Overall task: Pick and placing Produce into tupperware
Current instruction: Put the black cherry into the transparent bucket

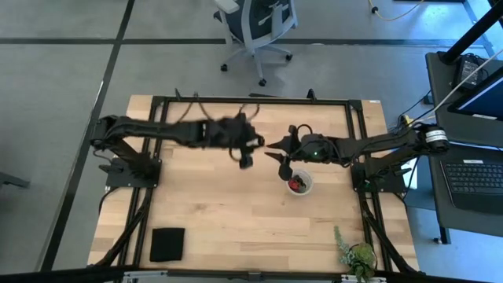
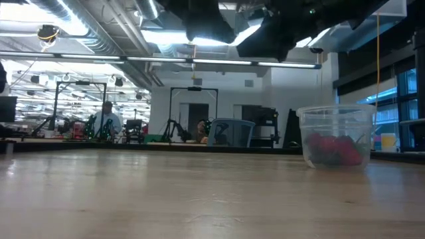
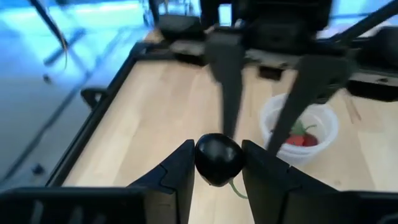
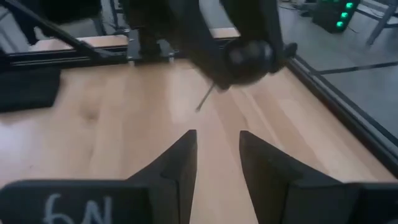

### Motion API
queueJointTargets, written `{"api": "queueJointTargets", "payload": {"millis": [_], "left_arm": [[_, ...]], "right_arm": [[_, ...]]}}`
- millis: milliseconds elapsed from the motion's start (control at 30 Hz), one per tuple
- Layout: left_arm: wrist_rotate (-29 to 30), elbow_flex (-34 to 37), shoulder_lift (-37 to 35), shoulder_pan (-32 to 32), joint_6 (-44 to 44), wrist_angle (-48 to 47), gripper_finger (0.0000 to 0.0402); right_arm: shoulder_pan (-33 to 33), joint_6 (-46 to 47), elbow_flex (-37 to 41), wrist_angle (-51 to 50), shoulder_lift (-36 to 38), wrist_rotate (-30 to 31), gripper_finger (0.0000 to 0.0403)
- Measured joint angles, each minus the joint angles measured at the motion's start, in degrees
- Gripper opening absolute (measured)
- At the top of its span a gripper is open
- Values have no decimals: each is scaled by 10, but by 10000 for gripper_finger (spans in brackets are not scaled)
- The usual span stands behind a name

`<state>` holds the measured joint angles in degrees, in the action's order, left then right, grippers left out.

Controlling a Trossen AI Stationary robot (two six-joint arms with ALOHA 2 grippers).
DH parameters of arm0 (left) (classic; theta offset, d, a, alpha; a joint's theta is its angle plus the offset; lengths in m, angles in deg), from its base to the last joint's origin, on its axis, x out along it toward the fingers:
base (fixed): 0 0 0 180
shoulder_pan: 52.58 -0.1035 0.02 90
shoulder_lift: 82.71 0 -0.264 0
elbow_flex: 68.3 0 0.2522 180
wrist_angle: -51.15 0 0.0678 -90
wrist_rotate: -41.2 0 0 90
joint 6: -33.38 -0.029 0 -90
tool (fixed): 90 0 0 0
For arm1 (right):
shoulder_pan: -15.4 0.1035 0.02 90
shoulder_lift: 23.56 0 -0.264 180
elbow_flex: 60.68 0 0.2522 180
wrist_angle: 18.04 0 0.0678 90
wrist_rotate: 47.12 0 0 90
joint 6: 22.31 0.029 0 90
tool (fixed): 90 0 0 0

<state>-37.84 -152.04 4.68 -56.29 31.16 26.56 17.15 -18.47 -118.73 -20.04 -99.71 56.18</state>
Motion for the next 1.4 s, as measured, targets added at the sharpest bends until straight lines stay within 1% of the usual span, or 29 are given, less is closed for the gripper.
{"api": "queueJointTargets", "payload": {"millis": [100, 167, 233, 367, 500, 633, 867, 1067, 1233, 1400], "left_arm": [[24, 38, 0, 32, -14, 69, 107], [24, 47, 0, 43, -14, 111, 106], [19, 50, 0, 51, -15, 126, 108], [26, 53, 5, 61, -17, 114, 110], [45, 53, 5, 68, -28, 105, 105], [46, 53, 5, 78, -34, 100, 110], [52, 53, 5, 97, -53, 97, 105], [94, 53, 5, 102, -61, 76, 110], [96, 53, 5, 102, -74, 75, 105], [97, 53, 5, 101, -75, 78, 109]], "right_arm": [[13, -15, 0, 8, -17, 0, 123], [20, -21, 0, 30, -38, 0, 123], [26, -36, 0, 54, -63, 0, 123], [38, -59, 0, 89, -103, 0, 123], [46, -59, 0, 100, -115, 0, 123], [50, -59, 0, 102, -114, 0, 123], [51, -55, 0, 146, -114, 0, 123], [63, -55, 0, 171, -114, 0, 123], [72, -40, 0, 175, -114, 0, 123], [72, -26, 0, 173, -113, 0, 123]]}}
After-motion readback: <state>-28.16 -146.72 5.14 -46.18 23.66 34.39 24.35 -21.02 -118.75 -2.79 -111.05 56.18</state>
